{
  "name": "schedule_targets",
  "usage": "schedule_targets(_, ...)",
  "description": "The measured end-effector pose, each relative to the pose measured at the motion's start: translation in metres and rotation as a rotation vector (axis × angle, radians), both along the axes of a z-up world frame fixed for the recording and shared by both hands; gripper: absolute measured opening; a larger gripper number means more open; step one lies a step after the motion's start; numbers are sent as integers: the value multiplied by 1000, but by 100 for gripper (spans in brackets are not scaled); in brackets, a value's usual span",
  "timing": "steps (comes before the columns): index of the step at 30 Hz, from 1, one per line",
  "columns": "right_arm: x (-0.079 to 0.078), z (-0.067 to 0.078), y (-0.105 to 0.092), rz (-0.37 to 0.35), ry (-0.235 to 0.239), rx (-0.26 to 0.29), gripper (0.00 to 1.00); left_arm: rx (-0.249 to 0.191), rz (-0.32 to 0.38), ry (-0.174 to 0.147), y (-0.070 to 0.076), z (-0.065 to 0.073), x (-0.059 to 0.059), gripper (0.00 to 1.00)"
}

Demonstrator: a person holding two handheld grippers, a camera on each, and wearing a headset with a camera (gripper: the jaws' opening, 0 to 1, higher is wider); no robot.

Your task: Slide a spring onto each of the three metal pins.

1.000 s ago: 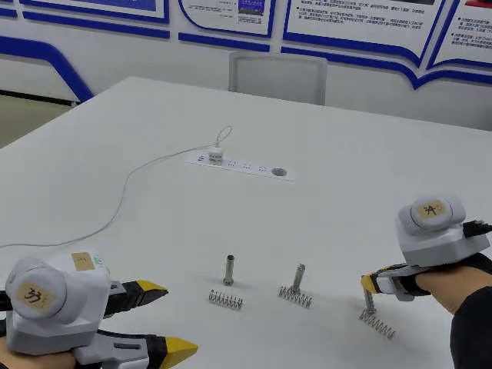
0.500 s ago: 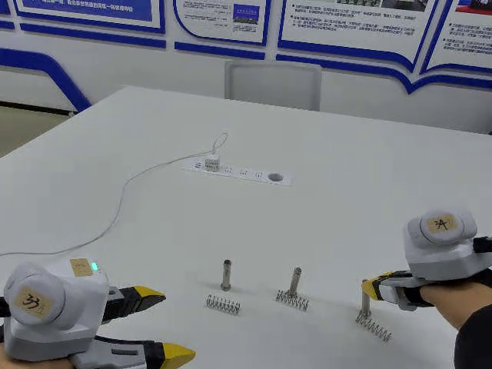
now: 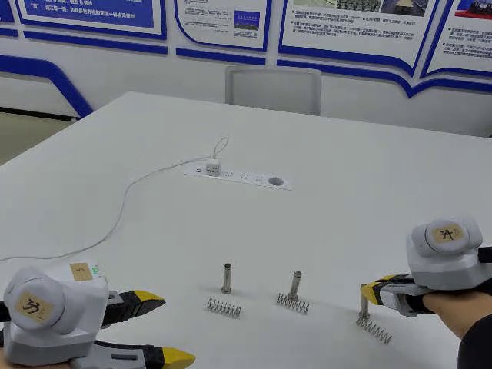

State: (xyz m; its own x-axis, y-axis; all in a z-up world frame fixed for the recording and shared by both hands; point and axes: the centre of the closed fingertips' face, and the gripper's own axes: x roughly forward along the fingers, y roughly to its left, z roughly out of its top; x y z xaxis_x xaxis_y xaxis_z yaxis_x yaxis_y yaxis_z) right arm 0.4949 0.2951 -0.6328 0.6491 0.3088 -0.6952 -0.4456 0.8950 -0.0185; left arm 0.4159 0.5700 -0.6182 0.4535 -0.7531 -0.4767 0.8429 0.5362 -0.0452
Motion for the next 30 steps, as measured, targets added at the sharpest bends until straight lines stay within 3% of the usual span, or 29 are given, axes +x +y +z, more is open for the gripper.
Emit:
schedule_targets(8,-7,-2,-5,-6,-3,2,9,4,-4,-1,-2,0,0,58)
schedule_targets(14,-11,-14,-8,-8,19,1,9,7,-6,3,-2,-1,-2,58)
schedule_targets(30,-3,-33,-1,10,56,-12,9,6,4,9,-1,-2,-2,58)
